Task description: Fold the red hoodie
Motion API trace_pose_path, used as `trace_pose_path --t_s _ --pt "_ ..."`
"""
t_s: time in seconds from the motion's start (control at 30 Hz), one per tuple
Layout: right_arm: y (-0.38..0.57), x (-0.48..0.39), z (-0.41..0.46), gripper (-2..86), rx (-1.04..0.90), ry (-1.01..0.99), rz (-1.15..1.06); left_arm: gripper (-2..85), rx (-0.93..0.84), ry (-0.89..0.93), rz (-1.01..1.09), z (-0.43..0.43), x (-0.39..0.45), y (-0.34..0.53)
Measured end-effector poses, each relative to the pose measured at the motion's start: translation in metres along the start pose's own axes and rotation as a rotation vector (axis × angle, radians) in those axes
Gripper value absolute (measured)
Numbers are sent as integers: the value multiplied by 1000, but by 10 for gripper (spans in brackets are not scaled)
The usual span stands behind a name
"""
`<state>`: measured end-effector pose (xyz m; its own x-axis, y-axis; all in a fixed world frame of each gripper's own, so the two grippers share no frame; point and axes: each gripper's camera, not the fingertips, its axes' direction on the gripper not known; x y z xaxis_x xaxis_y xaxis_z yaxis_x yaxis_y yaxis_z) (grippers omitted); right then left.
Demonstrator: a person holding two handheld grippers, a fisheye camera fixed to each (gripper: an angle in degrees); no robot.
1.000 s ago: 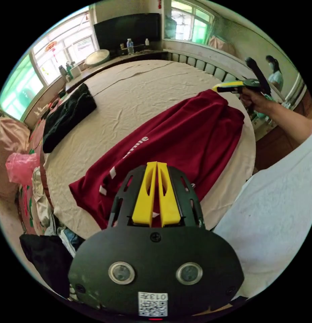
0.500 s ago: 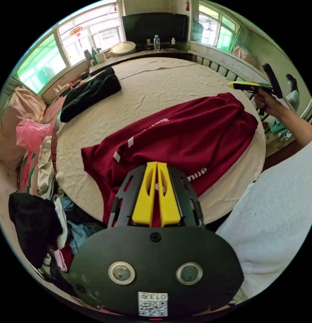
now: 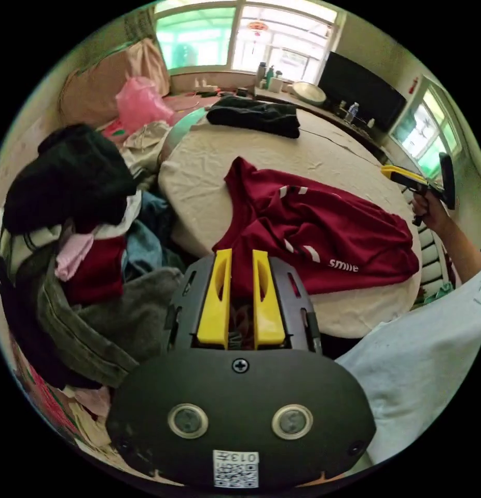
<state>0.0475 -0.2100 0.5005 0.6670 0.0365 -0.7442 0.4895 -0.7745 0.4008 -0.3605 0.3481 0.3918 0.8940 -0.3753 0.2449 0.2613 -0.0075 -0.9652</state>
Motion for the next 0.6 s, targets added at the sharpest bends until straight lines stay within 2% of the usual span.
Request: trace_pose_path --t_s 0.13,0.3,0.5,0.6 --pt "-72 -21 54 96 -9 -210 -149 125 -60 117 -161 16 -45 15" --pt "-155 -65 146 104 -184 -395 -413 139 -83 268 -240 38 -71 6" --pt "-181 -100 205 101 -368 -420 -642 110 -122 318 -255 50 -94 -9" --pt "-179 -108 222 60 -435 -417 -689 80 -133 317 -234 47 -96 -12"
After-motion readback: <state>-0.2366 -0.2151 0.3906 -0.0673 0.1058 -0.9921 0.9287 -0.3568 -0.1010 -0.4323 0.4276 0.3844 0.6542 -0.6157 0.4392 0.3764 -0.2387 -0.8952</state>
